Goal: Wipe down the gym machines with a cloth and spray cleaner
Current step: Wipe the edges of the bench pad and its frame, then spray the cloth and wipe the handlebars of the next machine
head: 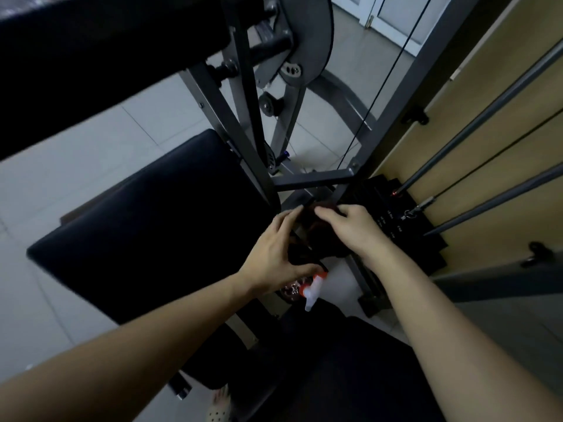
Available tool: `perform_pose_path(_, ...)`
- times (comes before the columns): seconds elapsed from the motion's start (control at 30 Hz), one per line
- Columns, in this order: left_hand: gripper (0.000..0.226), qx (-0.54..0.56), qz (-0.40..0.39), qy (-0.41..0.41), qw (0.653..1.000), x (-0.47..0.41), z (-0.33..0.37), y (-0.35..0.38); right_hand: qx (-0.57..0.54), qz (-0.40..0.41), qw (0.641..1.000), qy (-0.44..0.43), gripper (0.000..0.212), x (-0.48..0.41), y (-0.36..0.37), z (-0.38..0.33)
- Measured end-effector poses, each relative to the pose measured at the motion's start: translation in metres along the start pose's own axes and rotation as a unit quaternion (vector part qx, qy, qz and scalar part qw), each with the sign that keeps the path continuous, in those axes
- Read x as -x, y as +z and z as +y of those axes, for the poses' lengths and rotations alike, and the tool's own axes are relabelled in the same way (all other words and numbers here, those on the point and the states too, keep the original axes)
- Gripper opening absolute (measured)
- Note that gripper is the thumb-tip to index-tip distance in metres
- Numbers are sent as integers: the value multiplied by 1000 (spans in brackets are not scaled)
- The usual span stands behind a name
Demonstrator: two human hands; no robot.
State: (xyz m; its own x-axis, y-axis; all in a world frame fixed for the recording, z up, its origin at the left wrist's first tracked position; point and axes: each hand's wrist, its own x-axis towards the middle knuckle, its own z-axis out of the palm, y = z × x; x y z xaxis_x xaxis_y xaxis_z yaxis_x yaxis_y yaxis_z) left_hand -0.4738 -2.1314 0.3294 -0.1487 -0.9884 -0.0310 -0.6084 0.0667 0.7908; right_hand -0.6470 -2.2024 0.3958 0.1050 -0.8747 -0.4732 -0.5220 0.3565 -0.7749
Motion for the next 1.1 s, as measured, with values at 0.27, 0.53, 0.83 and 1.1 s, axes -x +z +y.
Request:
perform_pose_path(0.27,50,124,83,-94,984,29,33,-31,-122,-192,973,38,41,39,19,-23)
perform_pose_path(0.53,58,170,107,-304,931,75,10,-81,135,-51,959,245,40,42,28,64)
perform_pose_path(0.83,81,182,-38,-309,933,131,-12,-144,60,2,964,258,29,34,84,68)
perform_pose_path(1.1,38,2,-182,-259,948,128,2,-177,173,7,978,119,28,74,82,-33)
